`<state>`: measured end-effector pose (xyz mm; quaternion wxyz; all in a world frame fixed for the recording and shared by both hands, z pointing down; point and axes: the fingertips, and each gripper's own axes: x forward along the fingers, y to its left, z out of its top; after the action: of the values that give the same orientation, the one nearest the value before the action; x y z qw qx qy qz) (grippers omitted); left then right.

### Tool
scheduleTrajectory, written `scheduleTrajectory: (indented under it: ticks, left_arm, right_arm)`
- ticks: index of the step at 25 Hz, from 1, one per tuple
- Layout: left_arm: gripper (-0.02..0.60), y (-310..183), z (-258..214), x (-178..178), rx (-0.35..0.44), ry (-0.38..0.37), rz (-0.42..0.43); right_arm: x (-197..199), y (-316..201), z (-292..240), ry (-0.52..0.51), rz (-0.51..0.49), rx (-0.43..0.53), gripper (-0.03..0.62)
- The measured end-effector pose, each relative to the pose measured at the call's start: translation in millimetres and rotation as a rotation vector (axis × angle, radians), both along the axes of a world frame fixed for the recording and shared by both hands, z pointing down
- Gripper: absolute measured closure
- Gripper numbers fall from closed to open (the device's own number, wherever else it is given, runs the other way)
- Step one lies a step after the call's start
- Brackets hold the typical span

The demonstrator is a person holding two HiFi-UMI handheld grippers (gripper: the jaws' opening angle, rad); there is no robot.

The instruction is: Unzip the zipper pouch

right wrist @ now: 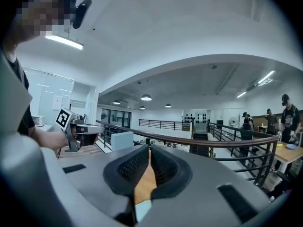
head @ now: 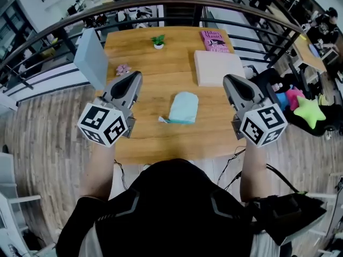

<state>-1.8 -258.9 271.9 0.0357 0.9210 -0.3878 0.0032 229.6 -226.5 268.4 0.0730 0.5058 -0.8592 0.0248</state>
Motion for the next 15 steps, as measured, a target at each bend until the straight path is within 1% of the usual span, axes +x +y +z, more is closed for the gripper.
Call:
scheduleTrajectory:
  ticks: [2,5,8,10,15]
  left_arm:
    - [0.552,2,0,-2,-0.007,-0.024,-0.035]
    - [0.552,4,1,-8,-0.021,-0.024,-0.080]
    - [0.552,3,2,-20,-0.019,-0.031,-0.168]
    - [0.552,4,3,-26,-0.014,-0.044,-0.211]
    - [0.552,1,4,-33,-0.008,-0.050,-0.264]
  right_arm:
    - [-1,-2,-2,-0.001,-0.002,0.006,0.571]
    - [-2,-5,-6,-0.018,-0.007,0.015,0.580]
    - [-5,-7,-6,-0.024,-0.011,0.019,0.583]
    - [-5,-9,-6,-0.030,-0.006,0.021,0.585]
    - [-2,-13,-1,-0.033,0.023,0.015,0.585]
